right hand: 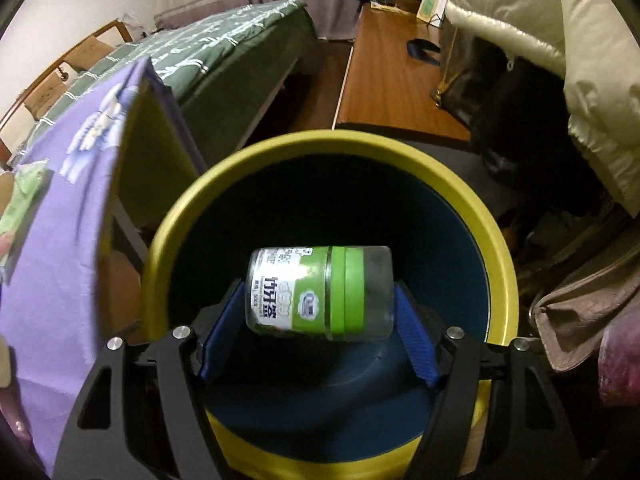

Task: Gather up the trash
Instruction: 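Carry the jar over the yellow bin and open the right gripper, then grasp the patterned snack box with the left gripper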

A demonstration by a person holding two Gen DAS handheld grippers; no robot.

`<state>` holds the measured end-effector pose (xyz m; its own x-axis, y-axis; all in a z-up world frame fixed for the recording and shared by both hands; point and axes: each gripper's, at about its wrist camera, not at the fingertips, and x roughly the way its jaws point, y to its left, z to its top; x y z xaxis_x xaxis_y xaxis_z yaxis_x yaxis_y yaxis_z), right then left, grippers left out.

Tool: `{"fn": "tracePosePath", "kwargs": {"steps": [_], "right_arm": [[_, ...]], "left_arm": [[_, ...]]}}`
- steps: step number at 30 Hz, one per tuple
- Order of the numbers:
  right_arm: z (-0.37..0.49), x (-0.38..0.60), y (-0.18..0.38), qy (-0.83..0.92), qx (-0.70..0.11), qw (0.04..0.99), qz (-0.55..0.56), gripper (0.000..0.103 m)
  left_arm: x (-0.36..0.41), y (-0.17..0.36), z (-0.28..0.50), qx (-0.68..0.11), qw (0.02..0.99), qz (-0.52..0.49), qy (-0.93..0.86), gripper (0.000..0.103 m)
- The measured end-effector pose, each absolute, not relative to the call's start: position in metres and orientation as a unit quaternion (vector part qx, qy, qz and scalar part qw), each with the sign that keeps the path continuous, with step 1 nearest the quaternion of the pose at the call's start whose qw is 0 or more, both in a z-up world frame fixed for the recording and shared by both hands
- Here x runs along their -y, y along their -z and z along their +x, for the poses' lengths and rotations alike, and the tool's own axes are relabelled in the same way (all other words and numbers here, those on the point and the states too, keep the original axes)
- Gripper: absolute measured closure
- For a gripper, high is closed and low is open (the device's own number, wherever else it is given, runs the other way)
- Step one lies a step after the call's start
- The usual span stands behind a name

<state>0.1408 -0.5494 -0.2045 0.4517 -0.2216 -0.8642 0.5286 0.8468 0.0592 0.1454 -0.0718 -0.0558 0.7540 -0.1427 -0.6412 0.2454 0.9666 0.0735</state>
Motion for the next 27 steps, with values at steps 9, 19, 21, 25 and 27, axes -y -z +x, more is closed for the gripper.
{"fn": "tracePosePath", "kwargs": {"steps": [9,19,21,25,27], "right_arm": [[0.139,0.542,0.194,0.220,-0.461,0.845,0.157,0.033],[0.135,0.534,0.179,0.213,-0.448,0.854,0.155,0.032],[0.135,0.533,0.177,0.212,-0.446,0.856,0.155,0.032],[0.133,0.531,0.176,0.212,-0.445,0.856,0.156,0.031],[0.133,0.531,0.176,0.210,-0.444,0.857,0.158,0.031]], "left_arm": [[0.066,0.068,0.140,-0.354,0.924,0.088,0.113,0.004],[0.066,0.099,0.112,-0.400,0.882,0.144,0.205,0.009],[0.067,0.110,0.108,-0.410,0.873,0.165,0.207,0.013],[0.062,0.122,0.106,-0.416,0.866,0.160,0.227,0.017],[0.064,0.129,0.106,-0.418,0.862,0.170,0.231,0.019]]}}
